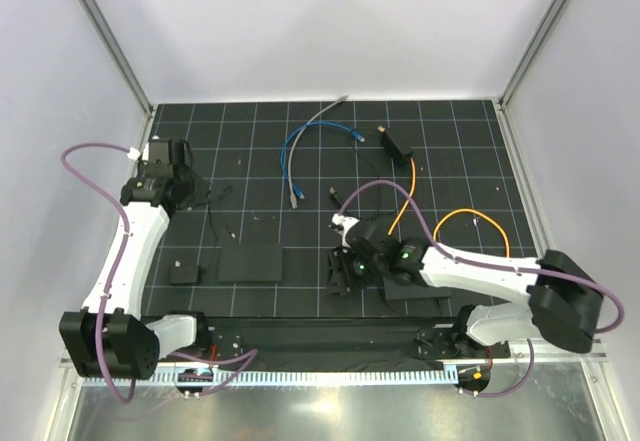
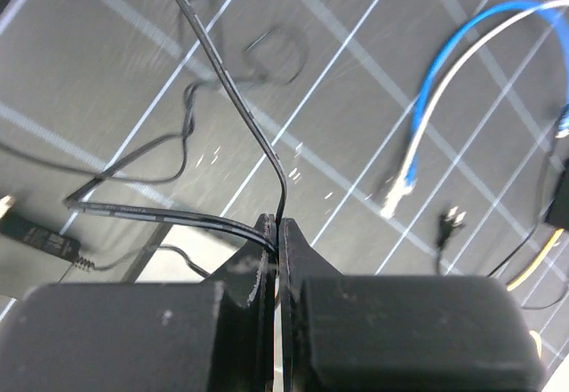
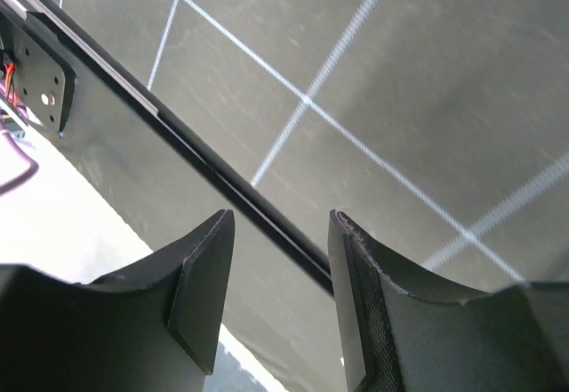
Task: Pull the plug from the switch port
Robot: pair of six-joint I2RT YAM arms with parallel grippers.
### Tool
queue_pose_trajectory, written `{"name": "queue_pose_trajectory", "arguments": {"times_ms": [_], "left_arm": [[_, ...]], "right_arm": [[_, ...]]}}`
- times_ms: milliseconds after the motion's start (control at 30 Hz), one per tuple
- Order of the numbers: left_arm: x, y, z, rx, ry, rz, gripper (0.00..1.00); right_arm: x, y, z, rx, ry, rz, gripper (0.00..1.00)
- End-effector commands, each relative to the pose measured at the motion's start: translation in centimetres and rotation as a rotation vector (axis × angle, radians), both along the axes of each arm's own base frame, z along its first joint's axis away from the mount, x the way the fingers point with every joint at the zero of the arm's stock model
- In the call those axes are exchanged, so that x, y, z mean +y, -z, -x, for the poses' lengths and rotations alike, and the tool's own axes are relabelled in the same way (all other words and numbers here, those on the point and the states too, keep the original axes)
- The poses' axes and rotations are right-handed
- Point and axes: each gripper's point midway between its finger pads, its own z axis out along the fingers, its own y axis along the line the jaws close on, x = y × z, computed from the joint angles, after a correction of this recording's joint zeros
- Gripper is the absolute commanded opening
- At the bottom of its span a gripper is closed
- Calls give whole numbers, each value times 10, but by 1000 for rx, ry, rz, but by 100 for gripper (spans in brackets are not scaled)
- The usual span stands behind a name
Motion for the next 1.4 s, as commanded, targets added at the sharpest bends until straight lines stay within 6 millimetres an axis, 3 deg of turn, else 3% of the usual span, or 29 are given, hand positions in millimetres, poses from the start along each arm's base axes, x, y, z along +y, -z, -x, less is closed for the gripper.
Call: {"name": "queue_pose_trajectory", "arguments": {"times_ms": [0, 100, 267, 467, 500, 533, 633, 867, 933, 967, 1000, 1167, 1267, 1300, 1333, 1367], "left_arm": [[4, -33, -26, -76, 26, -38, 0], [5, -49, -46, -102, 35, -56, 0], [-3, -64, -81, -119, 71, -34, 0], [-16, -75, -131, -162, 109, 21, 0], [-18, -65, -143, -135, 119, 23, 0], [-19, -80, -153, -169, 128, 22, 0], [-19, -81, -175, -168, 134, 24, 0], [-37, -80, -252, -210, 199, 98, 0], [-38, -78, -266, -220, 198, 118, 0], [-38, -61, -277, -201, 194, 125, 0], [-38, -70, -284, -230, 193, 138, 0], [-43, -39, -294, -190, 180, 214, 0], [-38, -7, -277, -107, 132, 209, 0], [-36, -9, -271, -104, 117, 205, 0], [-32, 15, -260, -42, 89, 196, 0], [-30, 22, -253, -21, 74, 191, 0]], "right_arm": [[-11, -22, -4, -66, 53, -32, 54], [-30, -32, -4, -103, 81, 0, 54], [-45, -49, -6, -153, 107, 13, 55], [-59, -47, -17, -206, 177, 54, 55], [-60, -46, -21, -216, 197, 63, 55], [-60, -45, -22, -215, 202, 64, 55], [-59, -46, -25, -208, 224, 76, 56], [-70, -41, -17, -166, 251, 100, 57], [-77, -39, -18, -176, 263, 130, 57], [-79, -43, -19, -187, 268, 131, 57], [-81, -43, -20, -191, 274, 140, 57], [-81, -52, -28, -215, 315, 137, 57], [-79, -51, -30, -212, 332, 136, 57], [-80, -49, -33, -217, 346, 149, 57], [-81, -49, -34, -217, 359, 152, 57], [-83, -48, -36, -220, 371, 161, 57]]}}
